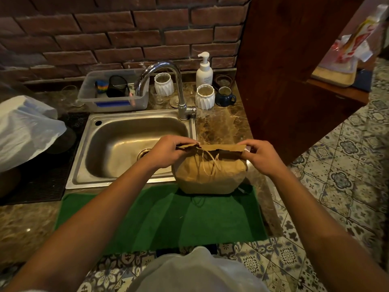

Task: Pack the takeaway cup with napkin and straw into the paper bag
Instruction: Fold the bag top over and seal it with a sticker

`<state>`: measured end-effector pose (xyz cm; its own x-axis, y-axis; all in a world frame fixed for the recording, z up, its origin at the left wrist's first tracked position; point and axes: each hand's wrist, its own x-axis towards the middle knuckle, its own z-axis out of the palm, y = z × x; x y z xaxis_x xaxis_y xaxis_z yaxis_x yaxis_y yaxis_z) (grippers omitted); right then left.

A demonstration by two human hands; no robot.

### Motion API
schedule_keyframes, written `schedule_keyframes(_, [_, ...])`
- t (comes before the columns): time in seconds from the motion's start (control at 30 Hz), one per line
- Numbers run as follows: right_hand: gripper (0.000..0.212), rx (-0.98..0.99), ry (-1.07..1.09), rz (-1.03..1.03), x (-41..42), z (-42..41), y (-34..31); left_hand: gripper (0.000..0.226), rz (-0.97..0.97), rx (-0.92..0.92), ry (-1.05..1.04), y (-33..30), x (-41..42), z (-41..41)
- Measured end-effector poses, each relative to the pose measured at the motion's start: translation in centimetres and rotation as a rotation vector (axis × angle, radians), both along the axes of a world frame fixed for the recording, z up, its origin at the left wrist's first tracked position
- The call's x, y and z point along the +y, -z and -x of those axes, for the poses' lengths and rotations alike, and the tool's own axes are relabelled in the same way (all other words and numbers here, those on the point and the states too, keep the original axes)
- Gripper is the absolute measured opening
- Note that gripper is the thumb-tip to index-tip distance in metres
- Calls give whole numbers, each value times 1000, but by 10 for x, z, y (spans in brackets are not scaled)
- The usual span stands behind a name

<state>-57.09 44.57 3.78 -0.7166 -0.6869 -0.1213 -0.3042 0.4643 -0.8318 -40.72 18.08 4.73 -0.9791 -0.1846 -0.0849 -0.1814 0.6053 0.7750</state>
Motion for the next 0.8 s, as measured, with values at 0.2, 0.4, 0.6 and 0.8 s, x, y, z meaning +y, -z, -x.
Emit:
schedule_keyframes(0.2, [18,33,96,51,7,1,9,39,-84,-8,-92,2,-2,-7])
schedule_keyframes(0.4, [19,24,87,52,14,6,17,31,-251,-3,-199,9,4,-5])
schedule_keyframes(0.6, [22,-33,94,91,15,6,19,24,-119,-82,-82,19,-6,-3])
schedule_keyframes(0.8, [27,-106,94,126,14,9,19,21,-76,-104,-71,16,-9,0])
